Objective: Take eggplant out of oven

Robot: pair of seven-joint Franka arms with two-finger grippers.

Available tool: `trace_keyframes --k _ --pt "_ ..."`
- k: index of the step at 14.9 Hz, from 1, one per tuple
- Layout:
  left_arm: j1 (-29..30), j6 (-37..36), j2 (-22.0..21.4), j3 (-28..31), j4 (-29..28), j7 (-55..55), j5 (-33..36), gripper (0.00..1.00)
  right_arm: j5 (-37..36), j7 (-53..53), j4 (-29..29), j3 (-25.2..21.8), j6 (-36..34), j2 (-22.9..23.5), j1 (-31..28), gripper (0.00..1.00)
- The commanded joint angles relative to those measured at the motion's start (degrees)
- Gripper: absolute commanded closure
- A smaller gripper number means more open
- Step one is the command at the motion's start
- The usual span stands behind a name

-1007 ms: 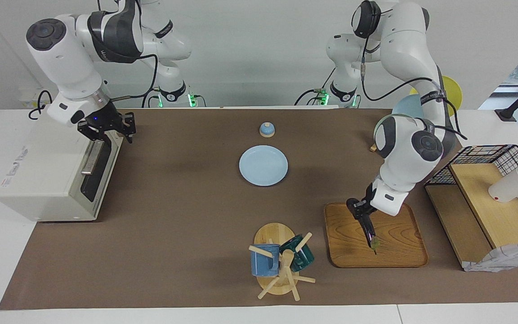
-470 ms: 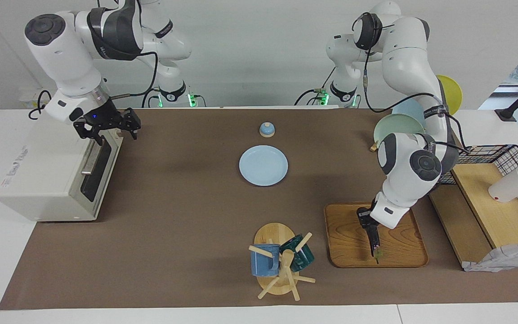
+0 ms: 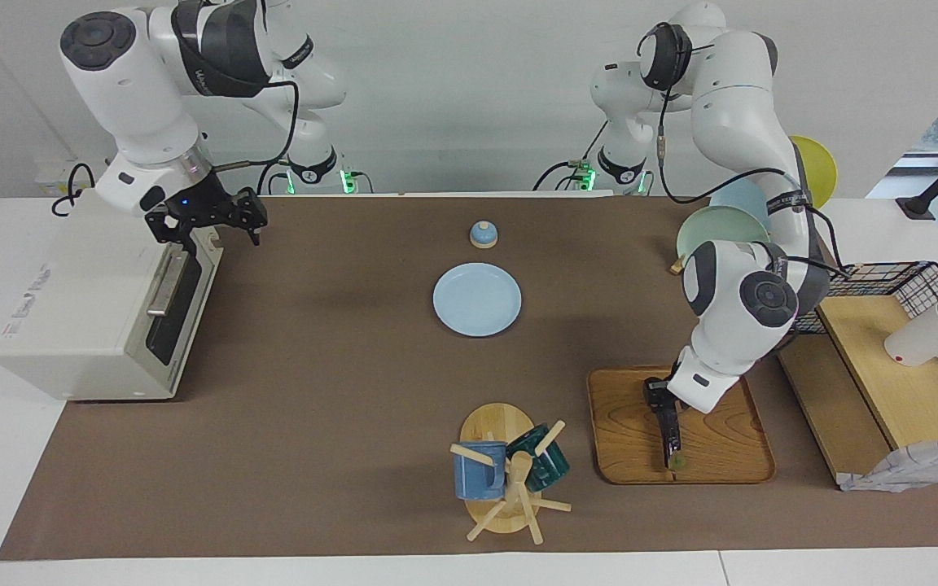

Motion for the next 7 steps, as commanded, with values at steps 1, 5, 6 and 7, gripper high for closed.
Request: trace_keyframes --k 1,5,6,7 --pt "0.26 -0.25 -2.10 -0.20 0.17 0.21 0.48 0.00 -0.85 1.07 2.86 0.00 -1.41 1.69 -0.52 0.00" --pt "0.96 -2.86 -8.15 -0.20 -0.45 -0.24 -1.28 0.00 0.64 1.16 5.32 -0.26 -2.64 1.96 -0.70 0.00" --pt "1.13 -4.88 -9.48 -0.11 -0.10 -0.24 -1.28 0.00 1.60 1.16 5.67 -0.35 -2.91 2.31 -0.70 0.00" --pt "1.57 -6.99 -11.58 -0.11 -0.27 -0.24 -1.28 0.00 2.04 1.24 6.46 -0.43 -3.17 2.40 -0.79 0.00"
